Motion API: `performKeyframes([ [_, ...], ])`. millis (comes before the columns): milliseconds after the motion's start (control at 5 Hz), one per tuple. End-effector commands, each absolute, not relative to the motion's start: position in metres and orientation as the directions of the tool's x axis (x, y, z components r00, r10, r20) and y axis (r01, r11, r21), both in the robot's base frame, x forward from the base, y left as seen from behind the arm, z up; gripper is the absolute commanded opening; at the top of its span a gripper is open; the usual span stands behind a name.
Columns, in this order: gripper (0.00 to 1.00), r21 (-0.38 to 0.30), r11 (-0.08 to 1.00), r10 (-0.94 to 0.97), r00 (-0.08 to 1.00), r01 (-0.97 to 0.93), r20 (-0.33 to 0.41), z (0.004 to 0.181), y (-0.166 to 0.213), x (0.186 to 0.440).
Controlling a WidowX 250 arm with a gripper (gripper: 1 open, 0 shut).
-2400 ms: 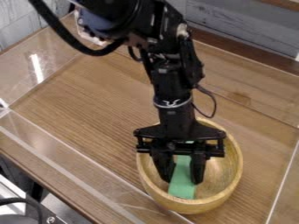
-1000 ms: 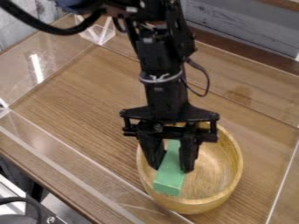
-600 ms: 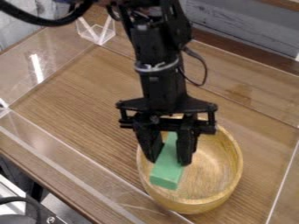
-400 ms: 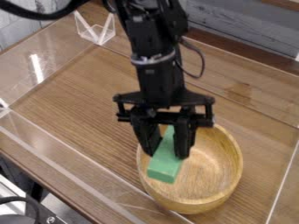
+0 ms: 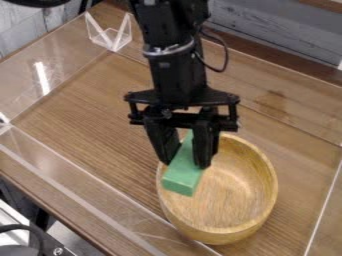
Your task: Remove the green block from inside the brown bowl and put it on the table
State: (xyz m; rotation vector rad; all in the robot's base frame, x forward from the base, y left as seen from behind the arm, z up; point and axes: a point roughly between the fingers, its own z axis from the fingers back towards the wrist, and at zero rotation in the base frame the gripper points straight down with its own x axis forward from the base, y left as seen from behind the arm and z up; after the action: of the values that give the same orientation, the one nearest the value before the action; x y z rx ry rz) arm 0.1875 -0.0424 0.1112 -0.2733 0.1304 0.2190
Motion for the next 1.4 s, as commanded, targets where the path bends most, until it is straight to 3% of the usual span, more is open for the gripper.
performKeyframes([
  [0,0.00,-0.267,0.941,0.194,0.977,-0.210,-0.084,0.129,-0.039,0.195],
  [1200,0.00,-0.268,0.952,0.139,0.990,-0.144,-0.039,0.156,-0.022,0.189],
])
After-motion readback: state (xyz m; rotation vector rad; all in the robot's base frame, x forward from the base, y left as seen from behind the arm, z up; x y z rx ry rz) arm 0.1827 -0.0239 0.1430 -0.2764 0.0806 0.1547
